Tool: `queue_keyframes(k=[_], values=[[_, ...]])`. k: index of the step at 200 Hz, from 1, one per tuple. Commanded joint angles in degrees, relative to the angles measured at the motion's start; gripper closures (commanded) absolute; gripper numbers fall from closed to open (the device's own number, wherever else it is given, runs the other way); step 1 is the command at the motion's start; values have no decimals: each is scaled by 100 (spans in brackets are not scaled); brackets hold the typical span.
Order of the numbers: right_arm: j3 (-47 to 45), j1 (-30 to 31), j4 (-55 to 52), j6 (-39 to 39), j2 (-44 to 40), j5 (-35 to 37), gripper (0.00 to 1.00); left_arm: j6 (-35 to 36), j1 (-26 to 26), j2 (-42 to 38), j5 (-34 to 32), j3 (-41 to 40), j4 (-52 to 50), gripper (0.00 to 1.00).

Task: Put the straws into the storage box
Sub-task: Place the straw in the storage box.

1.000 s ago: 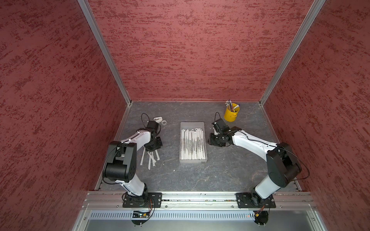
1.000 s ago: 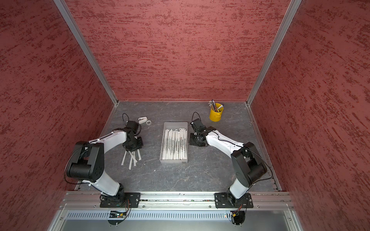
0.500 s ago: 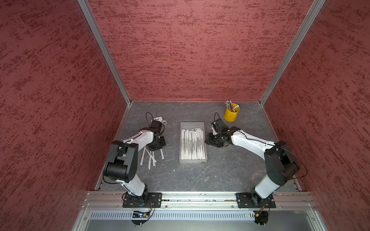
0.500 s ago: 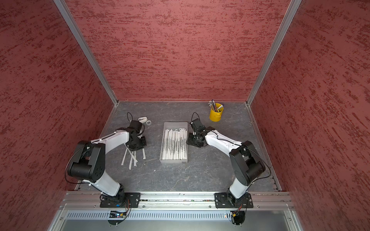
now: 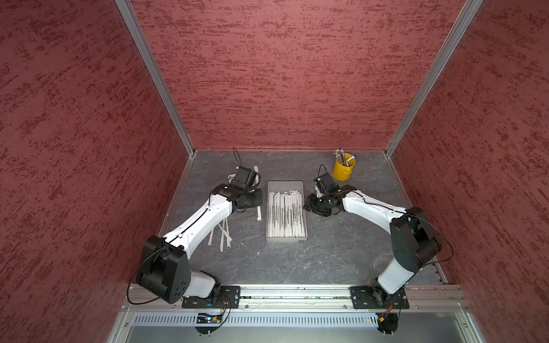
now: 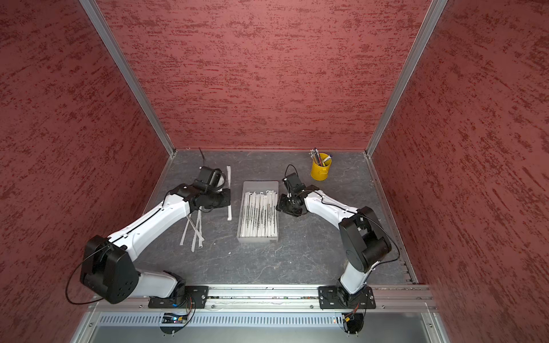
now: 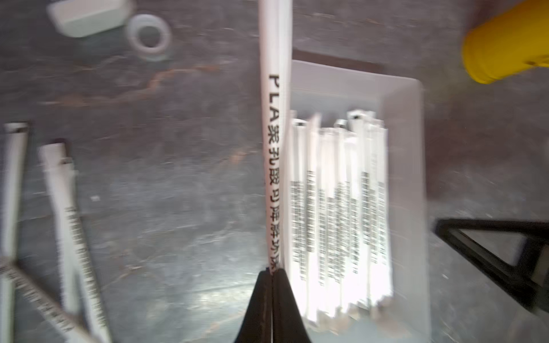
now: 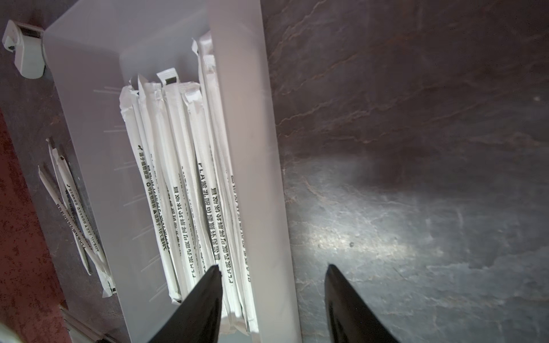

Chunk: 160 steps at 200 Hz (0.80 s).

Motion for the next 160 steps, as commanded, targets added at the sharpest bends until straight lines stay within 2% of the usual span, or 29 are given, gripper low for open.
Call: queue_keyframes(k=[1,46,108,134,160], values=[[215,-102,-159,87,-93,197,42,-643,-611,354,435,96,383,92],[308,-106,-106,178,23,129,41,-1067,-1392,1428,622,277,1218,91],[194,-84,63,305,70,-5,41,-1584,-1547,1858,453,-160,1419,90],[233,-46,87,300,172,19,41,-1644,-1619,2032,496,-180,1440,86],[335,45,-24,240,293,113,39,-1559,-1568,1900,225,-130,1226,77]])
